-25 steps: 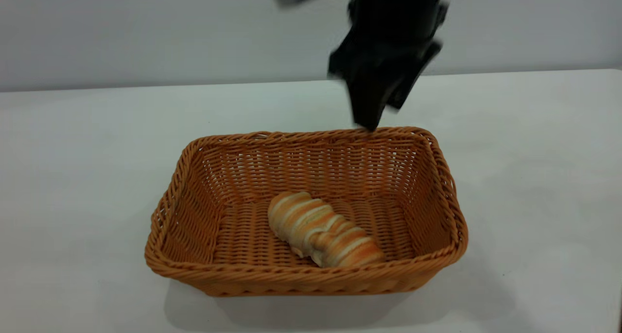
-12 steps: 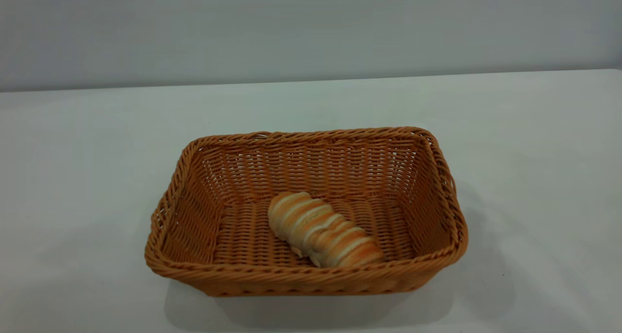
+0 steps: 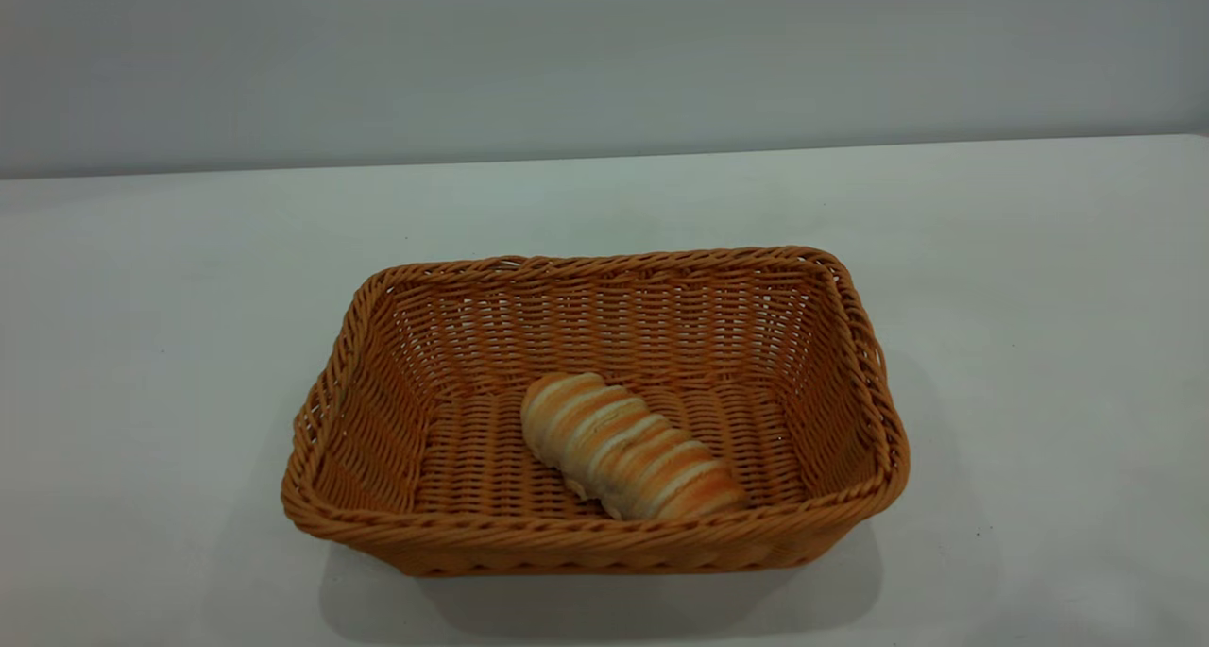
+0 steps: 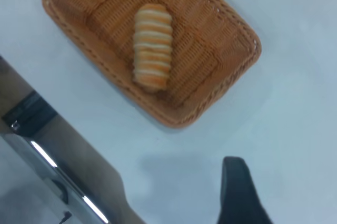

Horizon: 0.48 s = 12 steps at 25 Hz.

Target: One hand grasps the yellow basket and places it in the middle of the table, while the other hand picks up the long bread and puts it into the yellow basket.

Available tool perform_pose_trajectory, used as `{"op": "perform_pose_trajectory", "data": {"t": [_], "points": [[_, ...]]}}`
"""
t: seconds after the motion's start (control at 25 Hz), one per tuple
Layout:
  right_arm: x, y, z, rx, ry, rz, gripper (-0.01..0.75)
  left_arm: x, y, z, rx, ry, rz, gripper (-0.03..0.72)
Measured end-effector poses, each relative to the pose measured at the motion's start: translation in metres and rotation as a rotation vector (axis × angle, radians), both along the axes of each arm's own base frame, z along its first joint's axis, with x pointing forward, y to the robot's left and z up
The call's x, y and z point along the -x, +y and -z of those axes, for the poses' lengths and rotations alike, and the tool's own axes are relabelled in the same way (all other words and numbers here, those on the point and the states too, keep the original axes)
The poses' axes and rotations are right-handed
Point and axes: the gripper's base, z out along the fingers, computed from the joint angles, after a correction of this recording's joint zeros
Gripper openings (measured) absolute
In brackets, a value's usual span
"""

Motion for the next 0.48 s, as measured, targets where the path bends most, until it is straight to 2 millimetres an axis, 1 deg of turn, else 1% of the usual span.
{"op": "perform_pose_trajectory", "data": {"t": [0.12, 0.2, 0.28, 0.4, 0.48], "points": [[0.035, -0.02, 0.006, -0.031, -0.033, 0.012, 0.482, -0.002, 0.003, 0.005, -0.028, 0.017, -0.019, 0.557], [0.056, -0.033, 0.014, -0.053, -0.049, 0.025, 0.482, -0.005, 0.003, 0.01, -0.035, 0.033, -0.024, 0.557], [0.079, -0.046, 0.021, -0.078, -0.082, 0.035, 0.482, -0.006, 0.003, 0.011, -0.033, 0.031, -0.028, 0.557], [0.107, -0.067, 0.035, -0.1, -0.136, 0.074, 0.482, -0.006, 0.004, 0.012, -0.029, 0.033, -0.038, 0.557], [0.122, -0.078, 0.048, -0.109, -0.164, 0.103, 0.482, -0.006, 0.004, 0.012, -0.028, 0.032, -0.039, 0.557]]}}
